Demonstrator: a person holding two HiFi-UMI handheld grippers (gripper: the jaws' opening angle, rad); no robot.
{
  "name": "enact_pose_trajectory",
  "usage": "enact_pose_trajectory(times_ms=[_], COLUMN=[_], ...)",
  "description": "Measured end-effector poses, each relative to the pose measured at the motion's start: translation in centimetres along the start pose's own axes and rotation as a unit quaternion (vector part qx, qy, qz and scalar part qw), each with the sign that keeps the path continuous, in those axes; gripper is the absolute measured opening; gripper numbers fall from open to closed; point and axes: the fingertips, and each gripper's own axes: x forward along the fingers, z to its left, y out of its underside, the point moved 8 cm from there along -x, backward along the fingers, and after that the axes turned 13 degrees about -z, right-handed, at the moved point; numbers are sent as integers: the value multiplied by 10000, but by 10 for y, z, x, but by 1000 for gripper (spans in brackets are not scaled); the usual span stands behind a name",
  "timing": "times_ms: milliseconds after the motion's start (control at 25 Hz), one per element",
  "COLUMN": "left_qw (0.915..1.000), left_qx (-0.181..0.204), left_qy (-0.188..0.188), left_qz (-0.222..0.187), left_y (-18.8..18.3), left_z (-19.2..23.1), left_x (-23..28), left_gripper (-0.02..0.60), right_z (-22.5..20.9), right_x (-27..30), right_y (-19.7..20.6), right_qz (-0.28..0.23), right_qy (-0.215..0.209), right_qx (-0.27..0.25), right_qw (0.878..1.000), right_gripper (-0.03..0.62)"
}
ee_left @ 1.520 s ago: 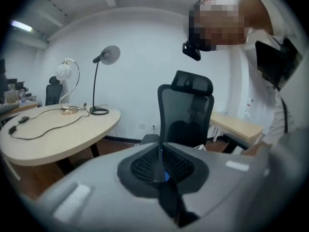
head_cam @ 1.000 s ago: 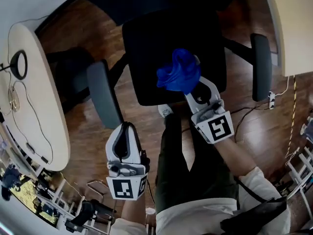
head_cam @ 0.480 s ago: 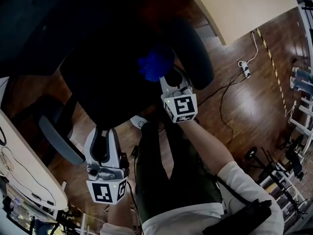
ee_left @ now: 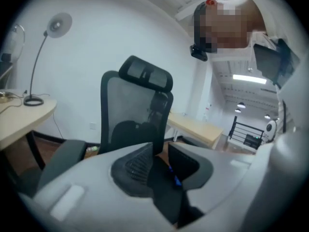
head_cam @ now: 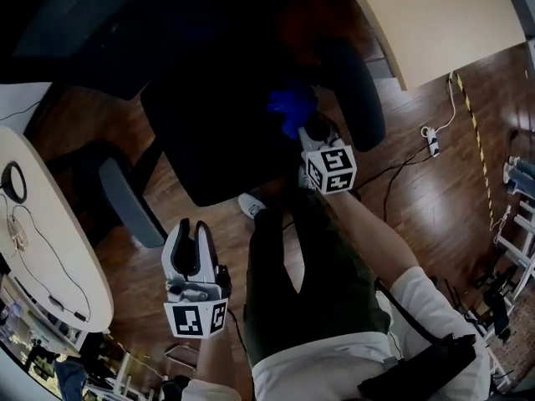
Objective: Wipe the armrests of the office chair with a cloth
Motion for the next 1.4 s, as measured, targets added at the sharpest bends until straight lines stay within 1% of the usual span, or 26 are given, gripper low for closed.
enact_pose_trajectory(times_ms=[40,80,120,200,280,320,400,480,560,680,760,840,920,1040,1120,1240,1400], left_qw=[9998,9989,9976,9944,9918,9906,9874,9830,9795,9770,9751,9729,9703,9665,9673,9703,9668], left_qx=[46,106,174,319,489,574,730,895,1042,1125,1098,1108,1163,1187,1147,1115,1292], left_qy=[-81,-154,-196,-152,-61,-14,75,104,52,-30,-10,-40,-162,-379,-450,-455,-450], left_qz=[-199,-419,-638,-998,-1177,-1239,-1403,-1601,-1721,-1812,-1927,-2028,-2115,-2244,-2215,-2099,-2157], left_y=[-21,-45,-72,-128,-180,-203,-240,-265,-280,-297,-303,-303,-296,-280,-269,-262,-263], left_z=[-4,-9,-13,-24,-39,-47,-61,-70,-79,-105,-131,-160,-193,-245,-274,-308,-334], left_x=[0,-1,-2,-10,-26,-36,-54,-69,-87,-122,-147,-175,-206,-249,-270,-292,-315], left_gripper=[100,98,98,98,98,98,98,98,98,98,98,98,98,98,98,98,98], right_z=[27,53,76,119,152,164,181,191,197,198,197,194,188,170,155,134,124], right_x=[-22,-46,-72,-127,-181,-204,-238,-260,-282,-323,-353,-387,-425,-486,-521,-554,-578], right_y=[-35,-76,-122,-218,-301,-333,-380,-409,-423,-430,-429,-425,-416,-402,-392,-379,-368], right_qz=[-284,-657,-1066,-1831,-2432,-2655,-2993,-3303,-3501,-3570,-3610,-3663,-3707,-3717,-3706,-3596,-3506], right_qy=[-441,-850,-1178,-1606,-1870,-1944,-1990,-2007,-2023,-2047,-2180,-2342,-2491,-2669,-2661,-2608,-2628], right_qx=[-41,-69,-80,-108,-309,-492,-815,-1020,-1065,-946,-919,-891,-889,-1111,-1164,-999,-908], right_qw=[9986,9942,9873,9698,9513,9430,9296,9166,9084,9065,9021,8961,8903,8822,8822,8903,8943], right_gripper=[67,66,66,66,67,67,67,67,67,67,67,67,66,66,66,66,66])
